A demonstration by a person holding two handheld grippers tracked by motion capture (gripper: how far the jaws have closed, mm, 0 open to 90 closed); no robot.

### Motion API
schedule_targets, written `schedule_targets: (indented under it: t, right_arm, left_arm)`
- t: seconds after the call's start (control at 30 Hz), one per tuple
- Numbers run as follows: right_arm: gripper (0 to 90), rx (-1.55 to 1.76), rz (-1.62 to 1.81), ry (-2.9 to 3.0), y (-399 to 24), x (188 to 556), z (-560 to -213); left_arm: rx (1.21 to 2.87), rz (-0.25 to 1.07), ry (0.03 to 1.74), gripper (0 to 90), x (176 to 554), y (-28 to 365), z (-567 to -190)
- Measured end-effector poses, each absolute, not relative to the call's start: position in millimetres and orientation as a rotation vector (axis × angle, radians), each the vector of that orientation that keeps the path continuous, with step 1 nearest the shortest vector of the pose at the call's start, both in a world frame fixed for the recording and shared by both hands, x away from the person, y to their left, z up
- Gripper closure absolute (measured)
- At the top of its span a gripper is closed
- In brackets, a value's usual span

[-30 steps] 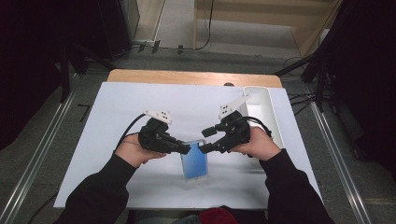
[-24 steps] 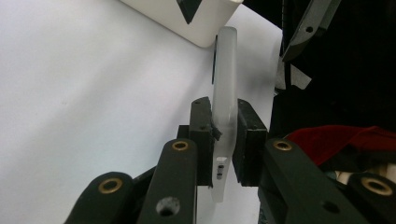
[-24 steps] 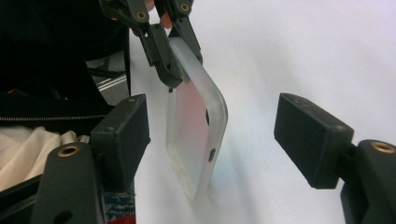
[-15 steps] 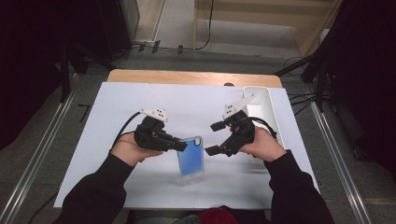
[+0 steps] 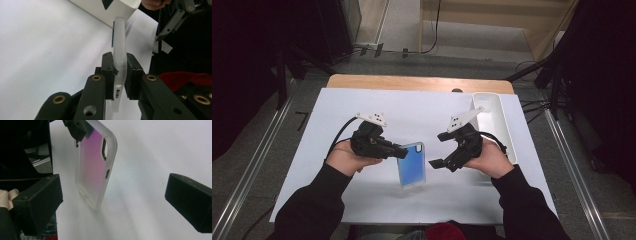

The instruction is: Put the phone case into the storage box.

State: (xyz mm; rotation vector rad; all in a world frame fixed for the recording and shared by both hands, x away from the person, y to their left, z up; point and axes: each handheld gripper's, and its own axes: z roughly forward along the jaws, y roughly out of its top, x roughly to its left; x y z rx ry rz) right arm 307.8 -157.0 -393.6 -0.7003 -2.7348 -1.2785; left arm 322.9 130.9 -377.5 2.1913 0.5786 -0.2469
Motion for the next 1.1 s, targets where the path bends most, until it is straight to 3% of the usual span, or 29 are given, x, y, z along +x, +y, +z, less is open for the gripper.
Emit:
schedule_targets:
  t: [1.1]
  right_arm:
    - [0.2, -1.136, -1.29, -2.715, -142, 286, -429]
  left_arm:
    - [2.076, -0.134, 0.819, 79.4, 337, 154, -375]
